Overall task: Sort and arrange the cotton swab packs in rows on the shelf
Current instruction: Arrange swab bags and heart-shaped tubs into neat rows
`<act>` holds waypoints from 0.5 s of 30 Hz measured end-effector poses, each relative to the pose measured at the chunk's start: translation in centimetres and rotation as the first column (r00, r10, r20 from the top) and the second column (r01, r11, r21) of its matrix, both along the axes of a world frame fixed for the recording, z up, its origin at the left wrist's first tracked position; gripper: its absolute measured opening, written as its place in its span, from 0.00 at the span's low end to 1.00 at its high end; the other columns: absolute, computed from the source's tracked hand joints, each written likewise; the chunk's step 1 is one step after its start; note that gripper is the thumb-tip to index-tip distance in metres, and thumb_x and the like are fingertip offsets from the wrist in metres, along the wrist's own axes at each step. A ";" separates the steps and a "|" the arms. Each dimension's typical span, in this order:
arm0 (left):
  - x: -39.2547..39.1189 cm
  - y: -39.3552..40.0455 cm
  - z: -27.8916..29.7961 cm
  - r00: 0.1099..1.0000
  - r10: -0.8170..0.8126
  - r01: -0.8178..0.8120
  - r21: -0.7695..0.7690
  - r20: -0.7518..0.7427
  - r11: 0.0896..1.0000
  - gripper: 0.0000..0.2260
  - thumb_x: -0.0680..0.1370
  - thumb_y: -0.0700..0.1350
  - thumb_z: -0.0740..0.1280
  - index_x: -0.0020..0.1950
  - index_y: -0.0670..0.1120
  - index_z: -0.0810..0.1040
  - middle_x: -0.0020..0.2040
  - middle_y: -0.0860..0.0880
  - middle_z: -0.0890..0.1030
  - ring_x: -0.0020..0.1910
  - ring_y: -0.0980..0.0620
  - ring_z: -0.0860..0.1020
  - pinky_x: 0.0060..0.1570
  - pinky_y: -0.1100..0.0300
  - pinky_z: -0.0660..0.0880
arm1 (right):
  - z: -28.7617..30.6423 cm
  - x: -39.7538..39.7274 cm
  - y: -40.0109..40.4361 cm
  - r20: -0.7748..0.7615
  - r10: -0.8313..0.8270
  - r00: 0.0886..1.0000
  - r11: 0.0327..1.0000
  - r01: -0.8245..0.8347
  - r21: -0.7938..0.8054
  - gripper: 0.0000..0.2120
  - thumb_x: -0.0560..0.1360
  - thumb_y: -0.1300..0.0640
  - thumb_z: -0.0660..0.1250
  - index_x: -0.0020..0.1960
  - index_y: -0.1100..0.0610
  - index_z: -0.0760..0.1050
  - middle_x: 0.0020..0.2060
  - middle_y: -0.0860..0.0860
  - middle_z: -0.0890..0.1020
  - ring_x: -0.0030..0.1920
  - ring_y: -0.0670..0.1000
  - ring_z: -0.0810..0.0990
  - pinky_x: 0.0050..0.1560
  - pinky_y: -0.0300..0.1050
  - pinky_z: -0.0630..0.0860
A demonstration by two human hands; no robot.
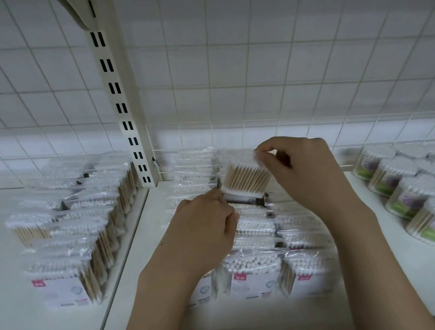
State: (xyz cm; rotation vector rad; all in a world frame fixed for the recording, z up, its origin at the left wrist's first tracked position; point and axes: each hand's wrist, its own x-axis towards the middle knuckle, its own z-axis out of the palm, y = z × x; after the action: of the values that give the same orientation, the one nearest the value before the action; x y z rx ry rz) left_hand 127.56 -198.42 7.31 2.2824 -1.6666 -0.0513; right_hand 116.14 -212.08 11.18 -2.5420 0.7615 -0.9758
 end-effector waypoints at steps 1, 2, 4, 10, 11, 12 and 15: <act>0.0 0.0 0.0 1.000 -0.002 0.002 -0.006 -0.007 1.000 0.16 0.80 0.51 0.54 0.49 0.49 0.80 0.52 0.57 0.74 0.43 0.58 0.74 0.55 0.59 0.69 | 0.2 -0.2 0.1 0.019 0.012 1.000 1.000 -0.013 0.015 0.06 0.76 0.55 0.65 0.45 0.50 0.81 0.20 0.41 0.71 0.28 0.42 0.74 0.32 0.30 0.68; 0.1 0.0 -0.1 1.000 -0.004 0.004 -0.010 -0.014 1.000 0.16 0.80 0.51 0.54 0.48 0.49 0.80 0.52 0.56 0.74 0.44 0.58 0.74 0.55 0.59 0.69 | 0.4 -0.5 0.1 0.032 0.023 0.999 0.999 -0.024 0.029 0.06 0.76 0.56 0.65 0.46 0.51 0.81 0.23 0.41 0.74 0.30 0.43 0.76 0.34 0.30 0.69; 0.1 0.1 -0.1 1.000 -0.009 0.009 -0.014 -0.023 1.000 0.16 0.80 0.51 0.54 0.48 0.49 0.81 0.52 0.56 0.74 0.45 0.57 0.74 0.56 0.58 0.69 | 0.9 -0.9 0.1 0.051 0.035 0.998 0.998 -0.037 0.055 0.07 0.76 0.57 0.64 0.47 0.50 0.80 0.31 0.43 0.80 0.31 0.44 0.76 0.35 0.29 0.70; 0.1 0.1 -0.2 1.000 -0.014 0.014 -0.010 -0.019 1.000 0.16 0.81 0.51 0.53 0.50 0.49 0.80 0.52 0.56 0.74 0.46 0.57 0.74 0.56 0.58 0.69 | 1.5 -1.6 -0.2 0.105 0.025 0.994 0.996 -0.034 0.081 0.13 0.76 0.64 0.60 0.49 0.50 0.80 0.36 0.42 0.82 0.34 0.45 0.78 0.37 0.30 0.72; 0.1 0.1 -0.2 1.000 -0.014 0.013 -0.012 -0.021 1.000 0.16 0.81 0.51 0.53 0.50 0.49 0.80 0.52 0.56 0.74 0.45 0.58 0.74 0.56 0.58 0.69 | 1.4 -1.6 -0.3 0.107 0.018 0.994 0.996 -0.027 0.087 0.13 0.76 0.64 0.60 0.49 0.50 0.80 0.36 0.44 0.83 0.35 0.46 0.79 0.38 0.31 0.73; 0.1 0.1 -0.2 1.000 -0.012 0.012 -0.015 -0.026 1.000 0.16 0.81 0.51 0.54 0.50 0.49 0.80 0.52 0.56 0.74 0.45 0.58 0.74 0.56 0.58 0.69 | 1.3 -1.7 -0.3 0.108 0.011 0.994 0.996 -0.021 0.091 0.13 0.76 0.63 0.61 0.49 0.50 0.80 0.36 0.45 0.83 0.36 0.45 0.79 0.39 0.30 0.73; 0.1 0.1 -0.2 0.999 -0.010 0.009 -0.019 -0.032 1.000 0.16 0.81 0.51 0.54 0.49 0.49 0.80 0.52 0.56 0.74 0.44 0.58 0.74 0.57 0.57 0.69 | 0.9 -1.6 -0.2 0.121 0.007 0.993 0.995 -0.019 0.094 0.07 0.75 0.58 0.63 0.48 0.51 0.81 0.35 0.41 0.81 0.38 0.36 0.77 0.38 0.21 0.67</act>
State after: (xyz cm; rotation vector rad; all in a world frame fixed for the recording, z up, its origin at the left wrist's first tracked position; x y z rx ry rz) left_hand 127.65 -198.34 7.12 2.2481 -1.6546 -0.0736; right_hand 114.57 -212.26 12.07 -2.3804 0.7376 -1.0517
